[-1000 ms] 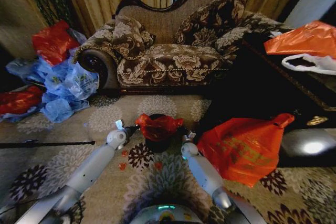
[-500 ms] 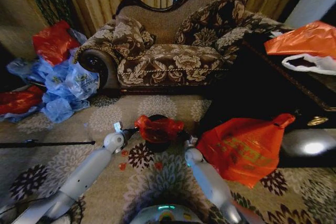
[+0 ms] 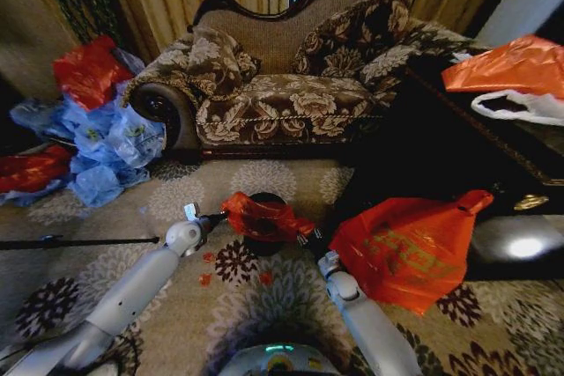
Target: Place a garbage bag over the trash bin.
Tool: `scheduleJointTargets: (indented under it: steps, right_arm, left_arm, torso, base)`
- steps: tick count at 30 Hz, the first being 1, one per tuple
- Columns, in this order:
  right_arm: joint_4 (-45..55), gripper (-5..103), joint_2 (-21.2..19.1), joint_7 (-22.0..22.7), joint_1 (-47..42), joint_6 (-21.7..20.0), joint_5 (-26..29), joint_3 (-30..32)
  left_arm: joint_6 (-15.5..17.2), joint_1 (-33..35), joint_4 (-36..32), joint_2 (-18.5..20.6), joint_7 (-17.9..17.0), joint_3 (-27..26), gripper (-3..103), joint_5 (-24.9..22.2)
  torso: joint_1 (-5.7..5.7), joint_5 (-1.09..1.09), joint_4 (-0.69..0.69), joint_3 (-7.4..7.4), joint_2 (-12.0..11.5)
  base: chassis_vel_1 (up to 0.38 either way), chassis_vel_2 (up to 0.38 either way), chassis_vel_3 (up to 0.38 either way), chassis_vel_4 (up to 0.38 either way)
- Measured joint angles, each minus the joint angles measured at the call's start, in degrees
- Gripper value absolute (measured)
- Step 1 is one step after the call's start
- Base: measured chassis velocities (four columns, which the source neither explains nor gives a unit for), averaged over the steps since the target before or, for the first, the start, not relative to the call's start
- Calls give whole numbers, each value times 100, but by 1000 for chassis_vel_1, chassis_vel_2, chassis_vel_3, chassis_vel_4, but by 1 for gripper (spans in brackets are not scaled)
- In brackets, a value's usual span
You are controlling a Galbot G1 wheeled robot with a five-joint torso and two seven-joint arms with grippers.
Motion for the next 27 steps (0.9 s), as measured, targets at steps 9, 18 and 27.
scheduleJointTargets:
  steps: [9,18,27]
  right_arm:
    - [-108,98,-287,-818,-121,837,-110,123]
    - [-41,100,-203,-1062,-114,1428,-372,133]
    - [162,100,-70,-793,-2,951,-341,29]
  left_arm:
    - [2,-8,31,50,0,-10,0,-10]
    - [9,-32,97,34,-6,11,0,-1]
    - [13,-37,88,10,-4,34,0,6]
  torso:
    - [0,0,0,0,0]
    - [1,-1,0,1,0]
    - [1,0,1,1,0]
  base:
    - [0,0,0,0]
    - [0,0,0,0]
    - [0,0,0,0]
